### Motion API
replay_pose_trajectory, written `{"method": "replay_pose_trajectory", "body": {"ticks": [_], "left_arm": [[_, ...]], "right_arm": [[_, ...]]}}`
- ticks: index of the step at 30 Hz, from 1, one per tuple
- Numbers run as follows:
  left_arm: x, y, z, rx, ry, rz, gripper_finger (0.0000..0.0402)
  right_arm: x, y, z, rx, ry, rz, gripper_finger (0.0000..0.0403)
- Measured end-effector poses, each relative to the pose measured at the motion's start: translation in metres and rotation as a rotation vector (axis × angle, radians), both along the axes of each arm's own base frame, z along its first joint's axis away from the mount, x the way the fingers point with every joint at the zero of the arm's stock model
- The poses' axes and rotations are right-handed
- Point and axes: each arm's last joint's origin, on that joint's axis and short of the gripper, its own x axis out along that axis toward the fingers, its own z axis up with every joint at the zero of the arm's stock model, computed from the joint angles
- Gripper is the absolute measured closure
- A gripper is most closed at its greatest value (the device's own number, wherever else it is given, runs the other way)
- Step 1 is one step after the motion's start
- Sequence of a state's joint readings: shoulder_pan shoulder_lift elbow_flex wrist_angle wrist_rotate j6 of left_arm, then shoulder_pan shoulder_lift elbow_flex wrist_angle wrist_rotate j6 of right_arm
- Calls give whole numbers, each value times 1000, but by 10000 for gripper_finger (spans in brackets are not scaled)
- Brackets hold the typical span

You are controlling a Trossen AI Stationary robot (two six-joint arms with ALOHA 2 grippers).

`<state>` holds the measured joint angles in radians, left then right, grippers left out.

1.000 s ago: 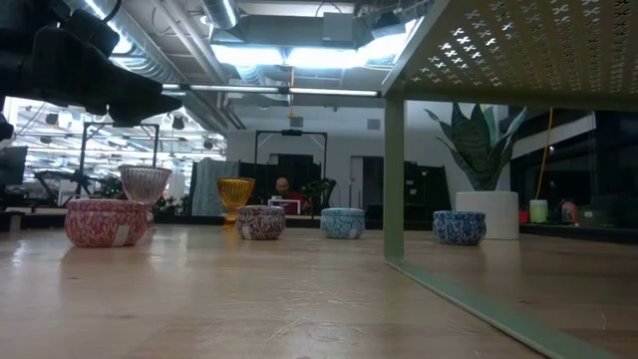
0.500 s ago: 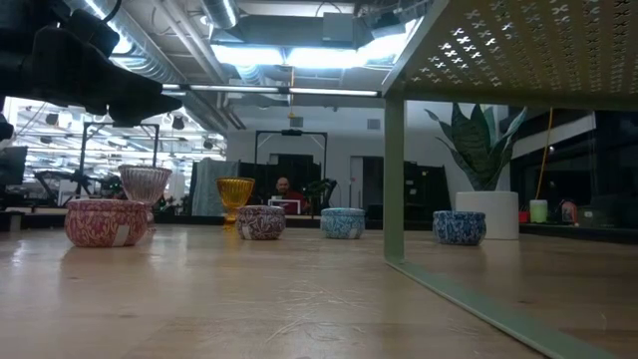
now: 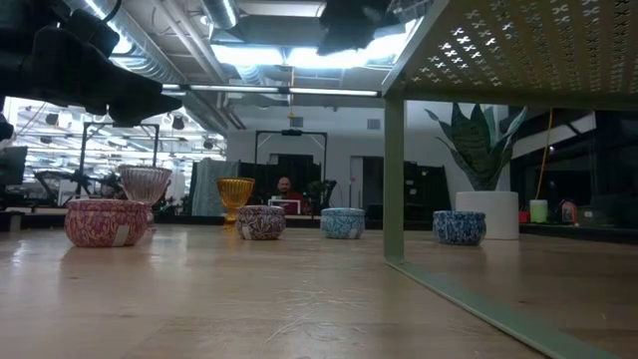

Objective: Pick & Place candle stick holders
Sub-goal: Put the light blue scented candle on the shelf

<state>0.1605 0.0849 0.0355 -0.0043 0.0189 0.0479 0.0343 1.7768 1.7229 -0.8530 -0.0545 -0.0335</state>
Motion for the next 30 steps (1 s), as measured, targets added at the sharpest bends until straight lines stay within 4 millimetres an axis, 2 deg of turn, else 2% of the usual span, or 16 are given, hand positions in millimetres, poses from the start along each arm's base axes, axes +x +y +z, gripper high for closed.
{"method": "replay_pose_trajectory", "body": {"ticks": [7,16,30], "left_arm": [[0,0,0,0,0,0,68],[0,0,0,0,0,0,68],[0,0,0,0,0,0,68]], "right_arm": [[17,-36,-31,1,82,-91,64],[30,-80,-67,10,172,-196,64],[36,-112,-110,30,309,-268,64]]}}
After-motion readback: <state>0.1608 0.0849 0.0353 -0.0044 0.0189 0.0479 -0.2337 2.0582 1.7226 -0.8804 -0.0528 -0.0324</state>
